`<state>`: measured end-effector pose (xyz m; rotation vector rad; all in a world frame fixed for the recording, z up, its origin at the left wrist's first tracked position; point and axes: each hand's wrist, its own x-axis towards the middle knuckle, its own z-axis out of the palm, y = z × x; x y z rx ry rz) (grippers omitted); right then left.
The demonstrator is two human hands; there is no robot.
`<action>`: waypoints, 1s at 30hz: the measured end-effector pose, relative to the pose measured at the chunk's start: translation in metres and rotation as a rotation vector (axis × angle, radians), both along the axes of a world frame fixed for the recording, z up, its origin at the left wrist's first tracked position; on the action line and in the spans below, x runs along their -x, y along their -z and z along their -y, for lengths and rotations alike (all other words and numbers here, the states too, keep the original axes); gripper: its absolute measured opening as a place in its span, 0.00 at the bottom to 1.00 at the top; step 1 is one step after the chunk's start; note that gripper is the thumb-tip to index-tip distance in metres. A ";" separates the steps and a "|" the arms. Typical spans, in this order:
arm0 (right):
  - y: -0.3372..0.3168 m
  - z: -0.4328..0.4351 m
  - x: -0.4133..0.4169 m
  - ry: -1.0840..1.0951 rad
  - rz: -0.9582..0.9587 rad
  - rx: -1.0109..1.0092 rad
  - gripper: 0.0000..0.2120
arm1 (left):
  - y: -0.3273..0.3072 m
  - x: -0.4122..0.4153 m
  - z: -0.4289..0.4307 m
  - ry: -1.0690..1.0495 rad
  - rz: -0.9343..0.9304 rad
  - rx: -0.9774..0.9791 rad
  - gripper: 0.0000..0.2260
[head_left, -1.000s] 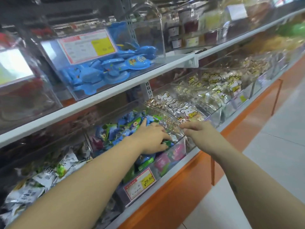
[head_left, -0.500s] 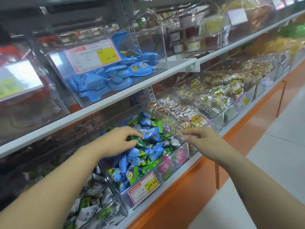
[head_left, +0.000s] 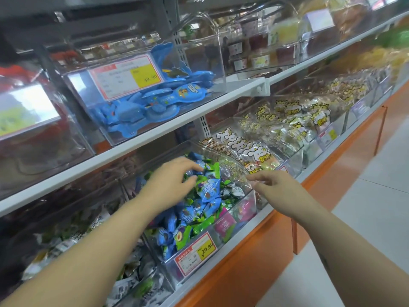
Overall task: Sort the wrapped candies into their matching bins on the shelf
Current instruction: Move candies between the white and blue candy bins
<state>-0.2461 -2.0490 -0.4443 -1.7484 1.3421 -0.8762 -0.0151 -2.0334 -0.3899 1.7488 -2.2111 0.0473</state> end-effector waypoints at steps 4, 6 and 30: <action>0.003 0.003 0.001 0.013 0.014 0.022 0.12 | 0.017 0.039 0.025 0.135 0.134 -0.198 0.13; 0.006 0.004 0.001 0.014 0.017 0.032 0.11 | 0.025 0.051 0.037 0.143 0.216 -0.235 0.15; -0.009 0.002 -0.006 0.088 0.505 0.163 0.05 | 0.013 0.057 0.011 0.046 -0.498 -0.058 0.08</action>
